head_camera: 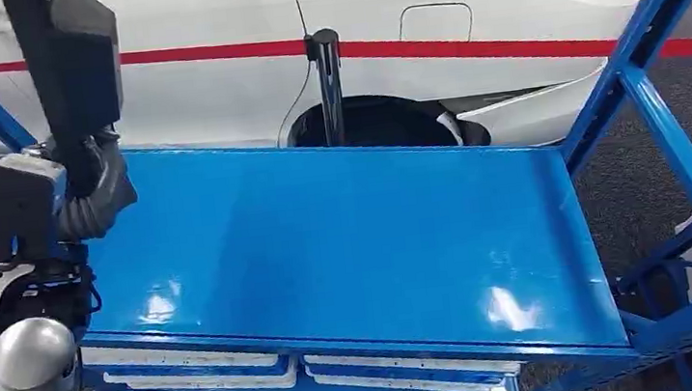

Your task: Take the parts from the cabinet and place them on the table.

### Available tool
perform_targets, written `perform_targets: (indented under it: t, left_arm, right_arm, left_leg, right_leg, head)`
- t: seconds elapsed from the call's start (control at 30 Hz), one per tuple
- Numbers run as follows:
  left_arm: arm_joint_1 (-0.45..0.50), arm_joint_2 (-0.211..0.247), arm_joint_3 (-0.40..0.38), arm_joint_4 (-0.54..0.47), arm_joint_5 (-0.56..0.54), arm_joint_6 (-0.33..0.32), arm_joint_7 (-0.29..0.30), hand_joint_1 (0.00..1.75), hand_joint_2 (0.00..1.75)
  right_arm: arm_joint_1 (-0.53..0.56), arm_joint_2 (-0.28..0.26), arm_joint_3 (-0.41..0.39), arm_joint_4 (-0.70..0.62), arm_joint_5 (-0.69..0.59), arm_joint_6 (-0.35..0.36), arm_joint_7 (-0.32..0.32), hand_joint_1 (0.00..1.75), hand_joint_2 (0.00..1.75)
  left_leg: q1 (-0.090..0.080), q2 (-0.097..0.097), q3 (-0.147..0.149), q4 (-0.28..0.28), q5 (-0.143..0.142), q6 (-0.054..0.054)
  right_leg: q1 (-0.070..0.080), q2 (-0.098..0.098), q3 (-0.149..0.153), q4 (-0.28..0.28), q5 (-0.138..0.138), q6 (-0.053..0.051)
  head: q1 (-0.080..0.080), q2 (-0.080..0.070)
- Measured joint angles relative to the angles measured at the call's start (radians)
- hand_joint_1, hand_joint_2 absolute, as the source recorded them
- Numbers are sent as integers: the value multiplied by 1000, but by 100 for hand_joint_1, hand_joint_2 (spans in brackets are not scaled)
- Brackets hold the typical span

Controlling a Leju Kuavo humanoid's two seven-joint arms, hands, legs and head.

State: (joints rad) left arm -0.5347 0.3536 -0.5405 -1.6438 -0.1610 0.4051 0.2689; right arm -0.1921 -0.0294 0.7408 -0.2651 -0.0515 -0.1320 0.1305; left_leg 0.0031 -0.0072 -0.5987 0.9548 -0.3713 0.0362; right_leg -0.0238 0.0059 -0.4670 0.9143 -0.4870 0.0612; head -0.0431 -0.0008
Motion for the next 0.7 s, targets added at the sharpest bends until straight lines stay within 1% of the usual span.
perform_targets:
  t: [0.03,0.07,0.1,0.13,0.17,0.2,0.23,0.27,0.3,0.33,0.37,0.4,0.43,0.47,0.5,0.53,0.57,0.6,0.63,0.67,0.7]
  left_arm:
    - [-1,-3,8,-7,-9,11,-4,175,175]
    - [-1,-10,14,-16,-18,24,-8,175,175]
    - [-4,-21,16,-25,-25,34,-15,175,175]
    - [-5,-24,20,-32,-32,37,-19,175,175]
    - [-5,-32,22,-38,-44,39,-20,175,175]
    - [-5,-36,22,-40,-53,41,-20,175,175]
    - [-4,-41,22,-43,-59,42,-20,175,175]
    - [-3,-46,22,-46,-64,43,-19,175,175]
    - [-3,-50,22,-48,-64,43,-20,175,175]
    - [-5,-55,23,-51,-65,43,-20,175,175]
    - [-7,-56,24,-55,-65,43,-19,175,175]
    - [-9,-58,24,-56,-66,43,-19,175,175]
    - [-10,-60,26,-61,-68,43,-19,175,175]
    - [-14,-61,26,-62,-69,43,-19,175,175]
    - [-17,-65,27,-65,-70,43,-20,175,175]
    - [-18,-65,27,-66,-72,43,-20,175,175]
    - [-17,-65,28,-66,-77,43,-21,175,175]
    - [-17,-65,28,-67,-81,43,-22,175,175]
    - [-18,-65,28,-67,-82,43,-22,175,175]
    - [-19,-65,28,-67,-83,42,-24,175,175]
    - [-19,-66,28,-67,-83,40,-25,175,175]
  right_arm:
    - [0,0,0,0,0,0,-2,0,0]
    - [1,0,0,0,0,-1,-2,0,0]
    - [1,0,0,0,-1,-2,-2,0,0]
    - [2,1,0,0,-1,-2,-3,0,0]
    - [4,1,0,0,-2,-2,-4,0,0]
    - [4,1,0,0,-3,-2,-3,0,0]
    - [5,1,0,0,-3,-1,-3,0,0]
    - [6,1,0,0,-3,-1,-3,0,0]
    - [6,1,0,0,-3,-1,-3,0,0]
    - [6,1,-1,0,-4,-2,-3,0,0]
    - [5,1,-1,0,-5,-2,-3,0,0]
    - [4,1,-1,0,-6,-2,-3,0,0]
    - [4,6,-1,0,-8,-3,-4,0,0]
    - [4,6,-1,0,-10,-4,-5,0,0]
    - [3,5,-1,0,-9,-4,-5,0,0]
    - [1,4,-1,0,-9,-4,-5,0,0]
    - [1,5,-1,0,-9,-4,-5,0,0]
    - [1,5,-1,0,-10,-4,-5,0,0]
    - [0,6,-1,0,-13,3,-5,0,0]
    - [0,6,-1,0,-15,8,-5,0,0]
    - [1,6,-2,0,-22,13,-5,0,0]
  left_leg:
    - [1,0,1,-4,2,2]
    - [12,4,7,-17,9,10]
    - [12,5,8,-20,11,13]
    - [12,6,8,-20,12,15]
    - [12,7,7,-20,12,15]
    - [12,6,6,-20,12,15]
    - [13,6,5,-20,13,14]
    - [15,6,4,-19,15,12]
    - [17,6,3,-19,17,9]
    - [22,5,2,-18,20,4]
    - [26,5,1,-17,22,-2]
    - [26,5,-1,-14,24,-10]
    - [25,3,-4,-17,30,-21]
    - [23,2,-5,-15,33,-27]
    - [22,2,-10,-11,38,-34]
    - [23,2,-12,-17,45,-42]
    - [27,2,-14,-17,50,-51]
    - [33,3,-22,-9,38,-53]
    - [31,5,-41,31,-12,-53]
    - [31,4,-63,97,-69,-53]
    - [29,5,-85,171,-118,-53]
  right_leg:
    - [1,0,0,-1,1,3]
    - [1,1,-1,5,-11,4]
    - [1,-1,-13,40,-39,4]
    - [1,0,-44,110,-84,5]
    - [0,0,-91,211,-132,7]
    - [-1,0,-127,287,-163,9]
    - [-1,0,-162,356,-180,11]
    - [-2,-1,-167,364,-164,13]
    - [-5,-1,-150,326,-132,15]
    - [-9,-1,-100,220,-72,18]
    - [-13,-2,-53,125,-29,20]
    - [-17,-1,-6,33,-5,24]
    - [-4,11,-8,34,-3,15]
    - [-4,13,-22,46,10,2]
    - [-5,12,-25,40,2,-7]
    - [-3,13,-33,48,4,-12]
    - [-3,12,-41,46,10,-24]
    - [-6,10,-48,45,20,-39]
    - [-3,10,-60,46,29,-48]
    - [-1,9,-69,47,37,-52]
    - [2,8,-78,47,44,-57]
  head:
    - [0,0]
    - [0,0]
    - [1,0]
    - [1,0]
    - [1,0]
    - [2,0]
    - [2,0]
    - [2,0]
    - [2,0]
    - [2,0]
    - [2,0]
    - [2,0]
    - [2,0]
    - [2,0]
    - [2,0]
    - [1,0]
    - [0,0]
    - [0,0]
    - [-1,0]
    - [-1,0]
    - [-1,0]
